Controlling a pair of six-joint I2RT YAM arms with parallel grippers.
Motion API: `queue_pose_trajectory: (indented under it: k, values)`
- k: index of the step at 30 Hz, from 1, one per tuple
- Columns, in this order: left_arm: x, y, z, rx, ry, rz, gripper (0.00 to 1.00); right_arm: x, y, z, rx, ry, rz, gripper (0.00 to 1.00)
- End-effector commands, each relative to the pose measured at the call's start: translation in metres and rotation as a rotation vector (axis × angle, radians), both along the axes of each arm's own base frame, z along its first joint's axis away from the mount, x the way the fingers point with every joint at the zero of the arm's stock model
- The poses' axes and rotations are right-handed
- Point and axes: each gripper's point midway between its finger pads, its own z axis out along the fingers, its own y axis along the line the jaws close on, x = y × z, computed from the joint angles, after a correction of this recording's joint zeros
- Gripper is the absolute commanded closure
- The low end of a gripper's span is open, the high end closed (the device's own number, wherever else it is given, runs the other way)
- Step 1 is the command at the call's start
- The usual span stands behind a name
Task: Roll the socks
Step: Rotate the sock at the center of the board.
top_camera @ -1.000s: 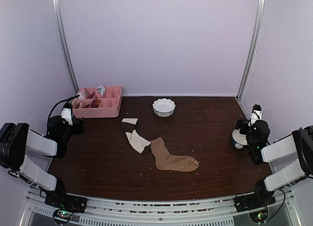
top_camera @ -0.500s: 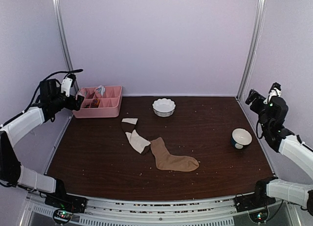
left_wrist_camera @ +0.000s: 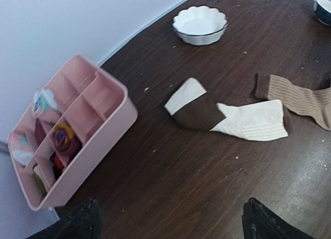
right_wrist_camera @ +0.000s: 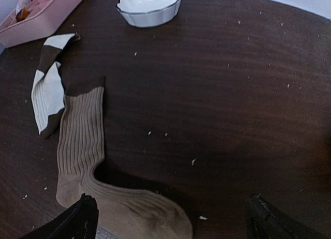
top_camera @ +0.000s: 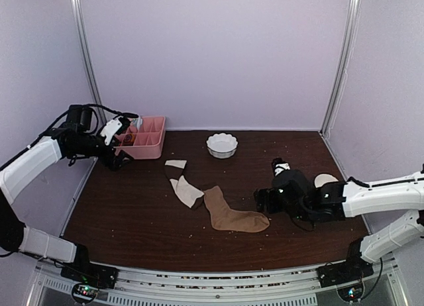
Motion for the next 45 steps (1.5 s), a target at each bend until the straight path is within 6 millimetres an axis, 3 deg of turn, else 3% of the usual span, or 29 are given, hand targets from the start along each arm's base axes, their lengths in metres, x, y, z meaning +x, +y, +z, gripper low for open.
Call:
queue_pose_trajectory:
  k: [1,5,10,14,19,27,33,36,38,40,43,45]
  values:
    - [0.008,-0.046,-0.012,0.031,0.046,-0.166,0.05,-0.030,0.015,-0.045,-0.006,0.173,-0.113,0.02]
    - [0.018,-0.084,-0.036,0.044,0.135,-0.257,0.05,-0.045,0.042,-0.085,-0.030,0.300,-0.107,0.10]
    - [0.025,-0.117,-0.070,0.097,0.202,-0.332,0.03,-0.040,0.053,-0.104,-0.018,0.354,-0.106,0.19]
    - [0.038,-0.134,-0.078,0.098,0.209,-0.335,0.02,-0.033,0.038,-0.120,-0.024,0.407,-0.135,0.31]
    - [0.046,-0.152,-0.086,0.112,0.186,-0.349,0.02,-0.023,0.003,-0.130,-0.084,0.449,-0.185,0.32]
    - [0.062,-0.162,-0.124,0.316,0.104,-0.275,0.04,0.009,-0.056,-0.121,-0.205,0.448,-0.292,0.32]
    - [0.069,-0.146,-0.138,0.397,0.101,-0.214,0.04,0.052,-0.086,-0.095,-0.277,0.401,-0.358,0.30]
    - [0.074,-0.141,-0.144,0.427,0.093,-0.188,0.04,0.079,-0.094,-0.068,-0.331,0.347,-0.385,0.29]
    - [0.077,-0.136,-0.143,0.437,0.097,-0.165,0.04,0.092,-0.088,-0.044,-0.377,0.298,-0.368,0.27]
    - [0.077,-0.129,-0.134,0.396,0.126,-0.144,0.04,0.099,-0.067,-0.016,-0.402,0.229,-0.318,0.24]
    - [0.078,-0.114,-0.111,0.295,0.161,-0.116,0.04,0.095,-0.011,0.011,-0.380,0.163,-0.173,0.16]
    - [0.076,-0.102,-0.098,0.238,0.172,-0.104,0.03,0.090,0.035,0.010,-0.350,0.158,-0.048,0.14]
